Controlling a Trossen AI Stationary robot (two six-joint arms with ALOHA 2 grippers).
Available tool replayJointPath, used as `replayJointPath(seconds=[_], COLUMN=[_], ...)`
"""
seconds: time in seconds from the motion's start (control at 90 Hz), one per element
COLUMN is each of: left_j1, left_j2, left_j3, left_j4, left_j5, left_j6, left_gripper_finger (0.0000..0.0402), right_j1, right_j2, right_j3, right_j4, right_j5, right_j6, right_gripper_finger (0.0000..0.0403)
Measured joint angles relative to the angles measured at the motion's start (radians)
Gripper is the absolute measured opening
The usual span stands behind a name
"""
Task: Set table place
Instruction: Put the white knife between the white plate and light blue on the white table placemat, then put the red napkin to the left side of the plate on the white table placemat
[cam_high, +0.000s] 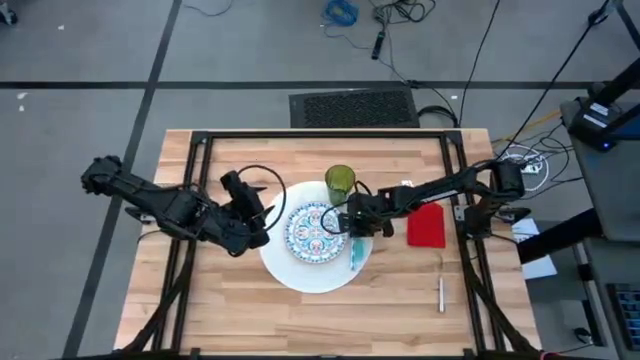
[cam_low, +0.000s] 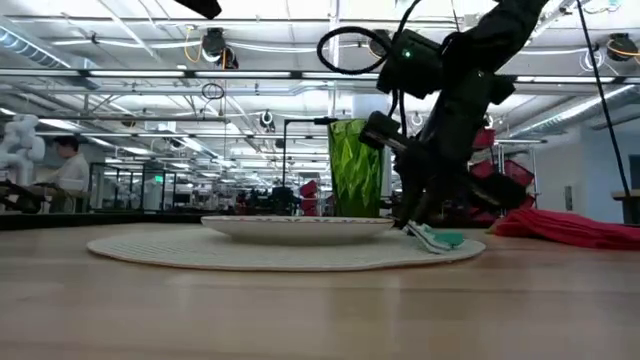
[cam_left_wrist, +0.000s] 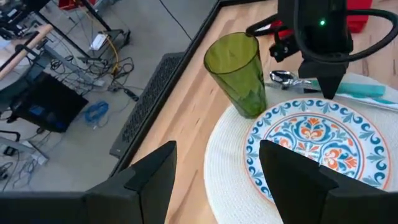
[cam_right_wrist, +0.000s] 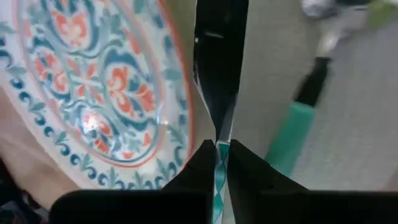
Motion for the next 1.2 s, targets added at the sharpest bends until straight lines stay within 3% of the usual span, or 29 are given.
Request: replayJointPath(seconds=[0.411, 0.867, 1.044, 1.2], left_j1=[0.000, 0.000, 0.000, 0.000], left_j2=[0.000, 0.000, 0.000, 0.000], left_j3=[0.000, 0.000, 0.000, 0.000], left_j4=[0.000, -0.001, -0.005, -0.004], left_j5=[0.000, 0.000, 0.000, 0.000], left_j6=[0.005, 0.007, 0.007, 0.007], left_gripper_finger=[0.0215, 0.0215, 0.0215, 0.0215], right_j1=[0.002, 0.003, 0.039, 0.091], right_j2=[0.000, -0.007, -0.104, -0.227], right_j3=[0.000, 0.000, 0.004, 0.005], right_j4=[-0.009, -0.013, -0.014, -0.089], right_j5=[-0.033, -0.037, -0.044, 0.056], right_j6=[0.017, 0.015, 0.010, 0.018], right_gripper_finger=[0.0011, 0.0084, 0.0080, 0.0077])
